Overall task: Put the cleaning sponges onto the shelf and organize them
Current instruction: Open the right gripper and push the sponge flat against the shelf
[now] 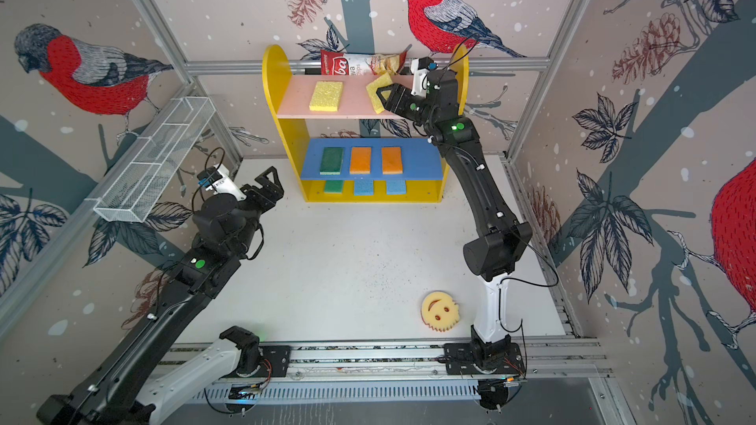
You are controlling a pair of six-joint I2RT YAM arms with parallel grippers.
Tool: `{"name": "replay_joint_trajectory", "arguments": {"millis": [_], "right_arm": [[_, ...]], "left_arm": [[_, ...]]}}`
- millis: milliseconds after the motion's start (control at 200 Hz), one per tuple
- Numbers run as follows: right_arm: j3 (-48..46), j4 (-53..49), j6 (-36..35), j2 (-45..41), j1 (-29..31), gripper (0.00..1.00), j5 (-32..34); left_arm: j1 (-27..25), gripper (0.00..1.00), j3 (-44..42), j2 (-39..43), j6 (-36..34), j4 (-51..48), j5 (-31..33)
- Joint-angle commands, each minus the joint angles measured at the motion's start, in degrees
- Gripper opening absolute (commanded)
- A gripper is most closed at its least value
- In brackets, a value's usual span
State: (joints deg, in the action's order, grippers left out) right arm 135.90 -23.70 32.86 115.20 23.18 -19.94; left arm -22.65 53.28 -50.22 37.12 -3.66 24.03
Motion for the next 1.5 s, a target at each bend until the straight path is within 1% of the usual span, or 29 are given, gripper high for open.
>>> {"name": "replay_joint_trajectory", "arguments": {"millis": [0, 245, 395, 460, 575, 585, 595, 600, 610, 795, 1006, 1176, 1246, 1496], "right_arm": [[-0.26, -5.31, -3.7, -0.4, 1.41, 0.68, 8.79], [1.48, -7.91, -9.26, 0.92, 5.94, 0.7, 18.67], [2.35, -7.98, -10.76, 1.77, 7.19, 0.73, 20.42], [2.48, -7.76, -10.91, 2.07, 7.31, 0.76, 21.26], [3.06, -8.31, -11.43, 2.4, 7.57, 0.84, 24.04], [3.06, -8.29, -11.55, 2.4, 7.56, 0.86, 24.22], [3.06, -8.29, -11.74, 2.44, 7.66, 0.95, 24.46], [3.06, -8.29, -11.8, 2.47, 7.67, 0.98, 24.58], [3.06, -8.27, -11.95, 2.44, 7.8, 1.0, 24.75], [2.97, -8.21, -15.49, 2.22, 9.43, 0.99, 28.78], [0.49, -5.9, -15.54, -0.17, 9.7, 0.99, 26.47], [-0.63, -5.21, -15.75, -1.61, 9.5, 0.99, 27.81], [-0.66, -5.21, -15.73, -1.99, 9.06, 1.0, 27.23], [-0.31, -5.75, -14.03, -1.06, 8.08, 0.84, 23.34]], "left_arm": [[0.06, 0.93, -0.01, 0.2, -0.38, 0.61, -0.56], [0.07, 0.93, -0.06, 0.37, -0.01, 0.41, -0.66], [0.11, 0.93, -0.43, 0.73, 0.19, 0.23, -0.52], [0.07, 0.93, -0.44, 0.73, 0.18, 0.08, -0.45], [0.07, 0.93, -0.45, 0.74, 0.05, -0.03, -0.28], [0.11, 0.93, -0.43, 0.76, 0.12, -0.03, -0.27], [0.08, 0.93, -0.45, 0.81, 0.07, -0.03, -0.29], [0.07, 0.93, -0.54, 0.81, 0.06, -0.03, -0.25], [0.07, 0.93, -0.48, 0.84, 0.03, -0.03, -0.22], [0.11, 0.93, -0.68, 0.66, -0.03, 0.09, -0.04], [0.07, 0.93, -0.72, 0.47, 0.14, 0.32, -0.3], [0.06, 0.93, -0.72, 0.47, -0.03, 0.23, -0.29], [0.09, 0.93, -0.84, 0.45, -0.08, 0.23, -0.25], [0.15, 0.94, -0.96, 0.47, -0.25, 0.23, -0.05]]}}
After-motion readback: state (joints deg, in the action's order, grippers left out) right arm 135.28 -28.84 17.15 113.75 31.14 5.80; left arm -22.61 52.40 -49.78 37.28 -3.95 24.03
